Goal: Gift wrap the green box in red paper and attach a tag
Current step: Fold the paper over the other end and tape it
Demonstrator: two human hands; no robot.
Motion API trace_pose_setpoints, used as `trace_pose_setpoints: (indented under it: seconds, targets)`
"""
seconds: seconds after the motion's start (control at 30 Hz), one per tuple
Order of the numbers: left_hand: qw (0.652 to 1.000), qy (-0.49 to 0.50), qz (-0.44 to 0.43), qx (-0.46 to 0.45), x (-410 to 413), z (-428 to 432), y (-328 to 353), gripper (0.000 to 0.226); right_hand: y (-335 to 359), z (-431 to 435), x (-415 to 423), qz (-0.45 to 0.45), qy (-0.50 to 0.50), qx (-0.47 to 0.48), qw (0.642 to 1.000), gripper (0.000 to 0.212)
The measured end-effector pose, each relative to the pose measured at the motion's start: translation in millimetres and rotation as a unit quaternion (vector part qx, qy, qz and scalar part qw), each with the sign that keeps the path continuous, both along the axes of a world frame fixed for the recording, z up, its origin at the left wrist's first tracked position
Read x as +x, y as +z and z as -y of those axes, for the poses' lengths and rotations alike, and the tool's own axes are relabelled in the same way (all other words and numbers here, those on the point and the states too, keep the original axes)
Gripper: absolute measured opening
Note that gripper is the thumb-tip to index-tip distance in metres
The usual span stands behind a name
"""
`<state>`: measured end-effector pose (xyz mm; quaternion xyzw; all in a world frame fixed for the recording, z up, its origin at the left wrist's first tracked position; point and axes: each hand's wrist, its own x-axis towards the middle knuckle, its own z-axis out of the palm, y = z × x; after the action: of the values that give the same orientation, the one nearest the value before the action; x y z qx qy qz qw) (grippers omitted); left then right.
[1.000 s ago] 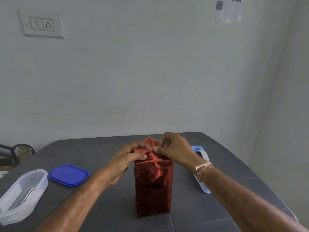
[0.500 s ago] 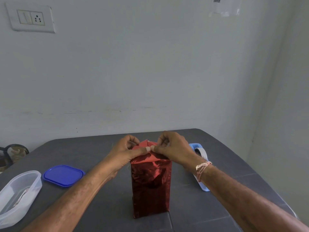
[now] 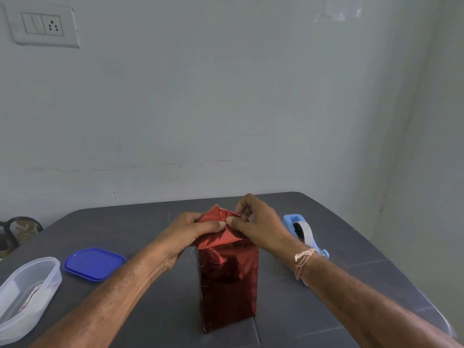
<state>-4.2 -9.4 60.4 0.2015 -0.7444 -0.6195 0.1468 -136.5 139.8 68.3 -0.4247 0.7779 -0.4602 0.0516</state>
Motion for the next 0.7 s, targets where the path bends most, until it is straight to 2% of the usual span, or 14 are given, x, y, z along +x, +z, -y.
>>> trace_pose_setpoints:
  seconds: [0.27, 0.47, 0.6, 0.7]
  targets:
    - [0.999, 0.015, 0.016, -0.045, -2.2, -2.5, 2.0, 0.066, -2.3, 0.6, 0.1, 0.012, -0.007, -0.016, 1.0, 0.025]
    - [0.998, 0.001, 0.016, -0.059, -1.7, -2.2, 8.7, 0.04, -4.4, -0.9, 0.1, 0.019, -0.001, -0.024, 1.0, 0.024]
    - [0.998, 0.002, 0.021, -0.055, -3.2, -0.5, 9.7, 0.036, -5.1, -0.3, -0.9, 0.031, -0.001, -0.029, 0.999, 0.023]
    - [1.0, 0.012, 0.017, -0.013, -5.5, -1.2, 5.8, 0.035, -7.5, 0.0, -1.2, 0.043, -0.003, -0.04, 0.998, 0.023]
